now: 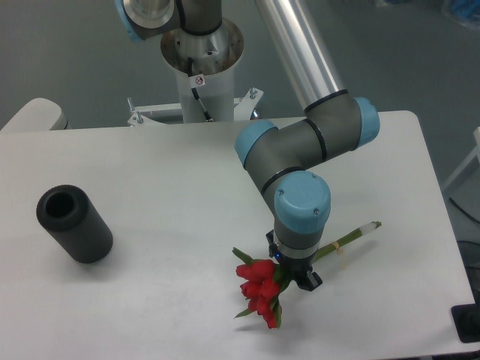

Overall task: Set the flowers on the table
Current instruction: 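Carry the red tulip bunch with the gripper toward the table center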

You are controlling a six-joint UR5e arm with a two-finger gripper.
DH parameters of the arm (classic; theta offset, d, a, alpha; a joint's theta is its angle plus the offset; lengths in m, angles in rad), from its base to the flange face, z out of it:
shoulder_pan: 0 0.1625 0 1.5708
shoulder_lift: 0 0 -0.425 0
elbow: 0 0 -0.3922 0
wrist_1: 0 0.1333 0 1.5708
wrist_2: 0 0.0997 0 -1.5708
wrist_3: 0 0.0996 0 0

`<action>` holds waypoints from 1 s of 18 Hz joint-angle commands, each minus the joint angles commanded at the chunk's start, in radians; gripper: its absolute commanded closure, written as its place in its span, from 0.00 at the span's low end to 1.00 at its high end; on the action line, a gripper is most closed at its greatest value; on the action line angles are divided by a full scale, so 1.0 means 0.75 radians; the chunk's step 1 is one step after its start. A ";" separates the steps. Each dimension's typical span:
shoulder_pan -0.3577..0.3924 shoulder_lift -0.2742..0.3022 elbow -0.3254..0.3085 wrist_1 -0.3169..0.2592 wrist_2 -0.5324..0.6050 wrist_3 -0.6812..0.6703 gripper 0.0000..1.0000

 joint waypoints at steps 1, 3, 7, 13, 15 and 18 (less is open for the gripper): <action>0.000 -0.002 0.000 0.000 0.000 0.002 0.90; 0.000 0.000 0.000 0.000 0.000 0.022 0.90; 0.000 0.004 0.000 -0.004 0.004 0.039 0.89; -0.002 0.094 -0.143 0.008 -0.002 0.069 0.91; -0.004 0.127 -0.192 0.006 0.002 0.125 0.90; -0.002 0.190 -0.292 0.018 0.006 0.218 0.90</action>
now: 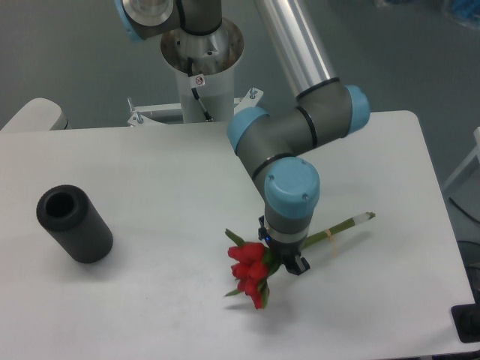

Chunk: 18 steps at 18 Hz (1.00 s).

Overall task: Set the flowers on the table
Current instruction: 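Carry the red tulip bunch with the gripper toward the table center, then lower the held tulips onto the table surface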

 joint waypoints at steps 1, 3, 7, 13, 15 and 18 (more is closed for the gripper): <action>0.002 0.022 -0.041 0.004 0.000 0.037 0.90; 0.002 0.061 -0.119 0.006 0.000 0.086 0.90; -0.008 0.094 -0.195 0.008 0.000 0.103 0.89; -0.072 0.141 -0.331 0.081 0.000 0.101 0.88; -0.086 0.158 -0.362 0.102 0.000 0.101 0.87; -0.102 0.166 -0.383 0.102 0.000 0.103 0.83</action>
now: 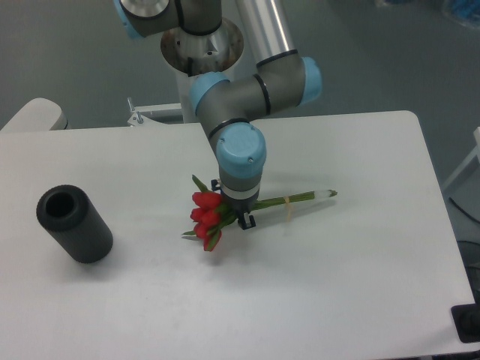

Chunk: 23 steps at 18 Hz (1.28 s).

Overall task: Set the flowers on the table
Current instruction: 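Lower the held tulips onto the table surface, then open the gripper to release the tulip stems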

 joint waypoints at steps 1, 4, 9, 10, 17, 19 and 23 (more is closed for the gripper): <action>0.000 0.008 -0.006 0.000 0.000 0.002 0.80; 0.006 0.025 -0.039 0.000 0.002 0.086 0.71; 0.008 0.027 -0.033 0.002 0.000 0.084 0.56; 0.010 0.027 -0.029 0.002 -0.002 0.082 0.49; 0.020 0.016 -0.012 0.033 -0.006 0.061 0.00; 0.024 0.008 0.008 0.041 -0.006 0.061 0.00; 0.047 -0.020 0.071 0.039 0.002 0.078 0.00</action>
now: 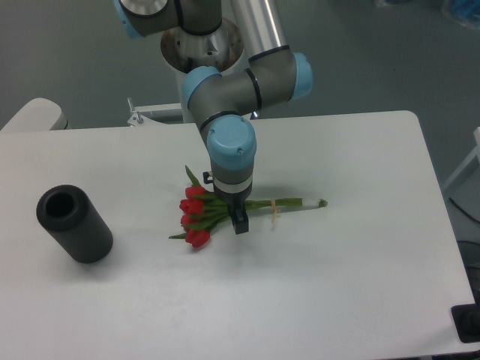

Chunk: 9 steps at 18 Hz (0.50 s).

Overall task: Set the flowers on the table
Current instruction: 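Open the gripper to release the tulip stems, then withdraw the open gripper away from the tulips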

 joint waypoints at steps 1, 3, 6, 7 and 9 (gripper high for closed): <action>0.004 -0.010 0.022 0.000 -0.002 0.002 0.00; 0.026 -0.027 0.080 -0.010 -0.004 0.002 0.00; 0.033 -0.061 0.127 -0.012 -0.002 0.004 0.00; 0.033 -0.084 0.147 -0.010 0.000 -0.006 0.00; 0.033 -0.139 0.208 -0.004 0.002 -0.016 0.00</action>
